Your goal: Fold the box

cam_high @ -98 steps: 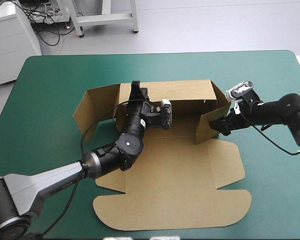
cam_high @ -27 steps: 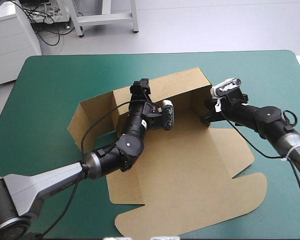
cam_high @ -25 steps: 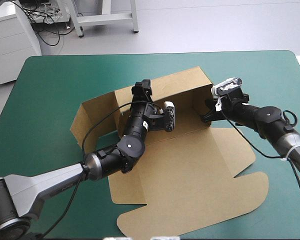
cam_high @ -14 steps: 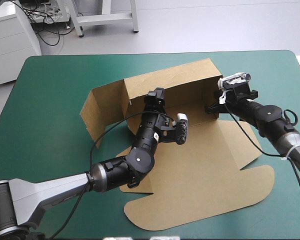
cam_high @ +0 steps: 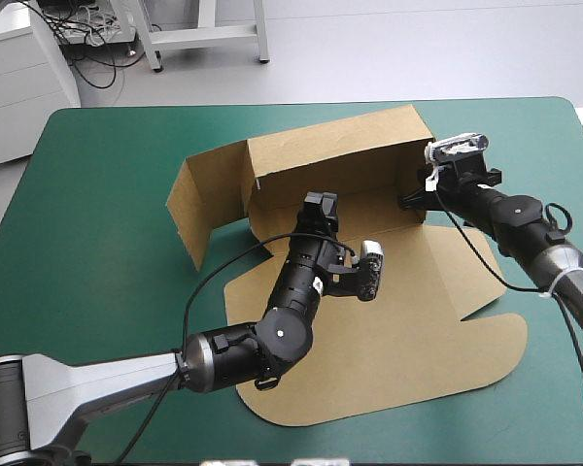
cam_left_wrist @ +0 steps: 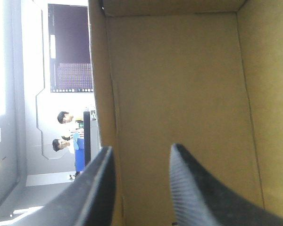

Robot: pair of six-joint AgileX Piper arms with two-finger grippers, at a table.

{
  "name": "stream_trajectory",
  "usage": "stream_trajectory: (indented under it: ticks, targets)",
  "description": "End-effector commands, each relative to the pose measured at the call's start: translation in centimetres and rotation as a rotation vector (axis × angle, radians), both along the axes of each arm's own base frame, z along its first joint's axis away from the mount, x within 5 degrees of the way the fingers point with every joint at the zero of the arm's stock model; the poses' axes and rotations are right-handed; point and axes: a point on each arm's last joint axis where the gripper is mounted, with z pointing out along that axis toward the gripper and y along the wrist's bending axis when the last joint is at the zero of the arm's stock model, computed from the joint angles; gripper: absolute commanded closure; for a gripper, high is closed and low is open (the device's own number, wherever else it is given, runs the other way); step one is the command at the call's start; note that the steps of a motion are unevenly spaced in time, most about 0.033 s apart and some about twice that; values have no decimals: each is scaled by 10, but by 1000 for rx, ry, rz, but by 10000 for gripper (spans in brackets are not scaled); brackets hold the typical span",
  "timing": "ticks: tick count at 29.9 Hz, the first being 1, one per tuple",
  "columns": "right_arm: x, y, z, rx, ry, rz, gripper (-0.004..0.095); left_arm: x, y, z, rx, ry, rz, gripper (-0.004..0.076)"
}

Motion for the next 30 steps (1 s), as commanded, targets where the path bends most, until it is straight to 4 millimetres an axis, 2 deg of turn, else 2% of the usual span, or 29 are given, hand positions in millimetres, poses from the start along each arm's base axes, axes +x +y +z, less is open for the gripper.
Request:
stream_trajectory:
  ticks: [1,2,7,11,14,17,20,24,27,30]
  targets:
    - [1,1,28,51,-70,-4,929,-4,5,26,-56,-80,16,694]
    - [1,1,28,50,-71,-4,929,-4,6,25,-56,-68,21,752]
    - [1,1,27,22,-74,4,930,-5,6,21,-57,60,39,731]
    - [1,1,27,14,-68,9,930,-5,3,27,-11,215,13,731]
    - [0,2,26,5,-61,29,930,-2,2,42,-6,356,-13,731]
    - [0,2,26,6,-59,32,930,8,11,68,-36,542,-33,731]
    - [-1,3,26,7,-58,34,930,23,28,102,-147,694,-53,731]
    - [-1,3,25,10,-53,44,930,59,71,148,-388,711,19,731]
    - [-1,3,25,10,-53,44,930,83,108,168,-572,737,77,731]
    - [-1,4,25,10,-52,45,930,104,149,173,-753,808,141,731]
